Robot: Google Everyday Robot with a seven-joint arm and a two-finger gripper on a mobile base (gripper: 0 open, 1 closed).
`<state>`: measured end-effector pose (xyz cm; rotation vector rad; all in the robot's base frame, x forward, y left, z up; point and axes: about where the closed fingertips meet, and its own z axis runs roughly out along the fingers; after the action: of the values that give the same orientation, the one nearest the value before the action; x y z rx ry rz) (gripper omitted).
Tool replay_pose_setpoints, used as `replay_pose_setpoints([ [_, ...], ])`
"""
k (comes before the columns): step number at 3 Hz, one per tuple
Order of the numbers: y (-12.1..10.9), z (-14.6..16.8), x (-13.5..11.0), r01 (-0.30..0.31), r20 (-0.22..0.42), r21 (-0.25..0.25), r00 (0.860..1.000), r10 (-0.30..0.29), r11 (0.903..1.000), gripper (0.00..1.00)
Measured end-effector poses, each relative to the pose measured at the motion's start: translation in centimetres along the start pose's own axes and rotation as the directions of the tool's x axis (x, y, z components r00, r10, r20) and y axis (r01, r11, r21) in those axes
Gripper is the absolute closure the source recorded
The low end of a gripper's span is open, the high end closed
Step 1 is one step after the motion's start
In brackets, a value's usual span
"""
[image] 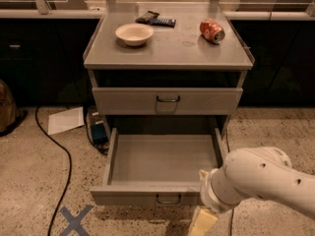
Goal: Close middle drawer
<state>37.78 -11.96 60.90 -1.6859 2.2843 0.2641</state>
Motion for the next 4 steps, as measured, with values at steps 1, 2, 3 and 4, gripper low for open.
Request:
replay_pose_setpoints([
  [1,1.1,3.7,0.6,-0.05,0.051,-0.05,0.997,0.053,0.9975,0.0],
  [2,2.0,7.0,0.9,-0.087,0.104,-0.109,0.99,0.098,0.9903,0.0],
  [3,2.5,9.8,1.4,-0.118,0.145,-0.155,0.979,0.141,0.9809,0.0],
  [4,3.3,11.9,2.5,-0.137,0.162,-0.201,0.972,0.17,0.97,0.0],
])
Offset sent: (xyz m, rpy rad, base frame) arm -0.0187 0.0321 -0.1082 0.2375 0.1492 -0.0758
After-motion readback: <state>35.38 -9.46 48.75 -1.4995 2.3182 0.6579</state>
